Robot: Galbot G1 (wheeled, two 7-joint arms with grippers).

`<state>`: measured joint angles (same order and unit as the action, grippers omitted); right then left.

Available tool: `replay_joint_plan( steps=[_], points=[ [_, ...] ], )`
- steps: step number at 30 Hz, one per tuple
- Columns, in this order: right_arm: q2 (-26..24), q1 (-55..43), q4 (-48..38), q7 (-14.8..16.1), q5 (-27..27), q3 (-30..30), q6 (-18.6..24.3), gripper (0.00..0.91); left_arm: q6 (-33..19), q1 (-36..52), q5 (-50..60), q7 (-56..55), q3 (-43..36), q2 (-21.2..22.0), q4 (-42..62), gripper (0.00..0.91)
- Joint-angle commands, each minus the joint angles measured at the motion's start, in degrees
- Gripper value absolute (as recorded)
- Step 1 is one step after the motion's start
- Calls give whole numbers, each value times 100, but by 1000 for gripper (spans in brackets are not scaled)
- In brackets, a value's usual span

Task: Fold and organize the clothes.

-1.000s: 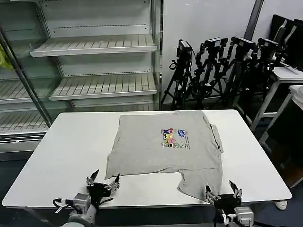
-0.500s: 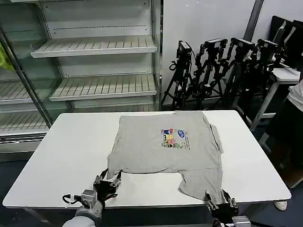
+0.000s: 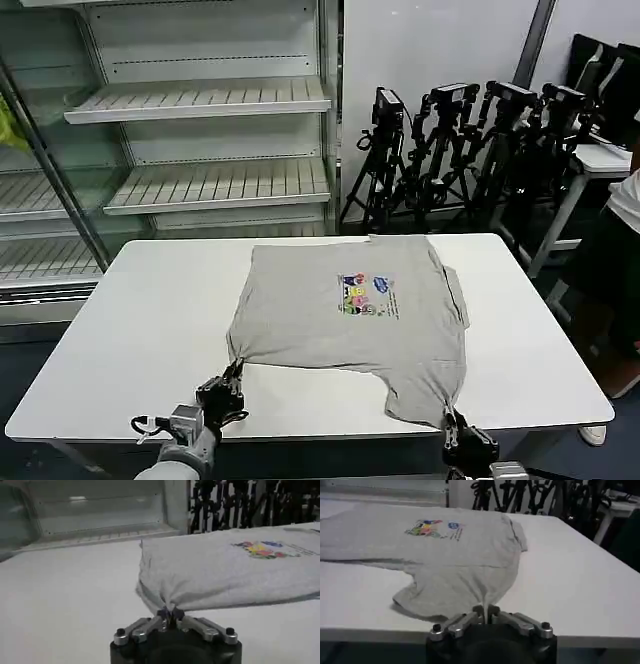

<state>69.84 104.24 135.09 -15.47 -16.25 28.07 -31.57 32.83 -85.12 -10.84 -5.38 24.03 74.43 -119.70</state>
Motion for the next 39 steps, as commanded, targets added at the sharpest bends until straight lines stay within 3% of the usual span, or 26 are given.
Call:
replay_joint_plan(
  steps=[1, 9, 17, 28, 39],
  points=[
    [-61, 438, 801, -12, -33, 149, 304, 0, 23, -281, -41, 3, 23, 69, -563, 20],
    [-171, 953, 1491, -110, 54, 428, 498, 0, 23, -1275, 20, 10, 291, 199, -1787, 20],
    [-241, 39, 1491, -140, -42, 430, 767, 0, 23, -1759, 224, 26, 647, 59, -2378, 20],
    [-590, -2290, -33, -247, -695, 108, 747, 0, -10, -777, -106, 32, 722, -360, -1655, 20],
    [-621, -3596, -1580, -235, -961, -534, 573, 0, -78, 445, -326, -55, 369, -726, -283, 20]
  ],
)
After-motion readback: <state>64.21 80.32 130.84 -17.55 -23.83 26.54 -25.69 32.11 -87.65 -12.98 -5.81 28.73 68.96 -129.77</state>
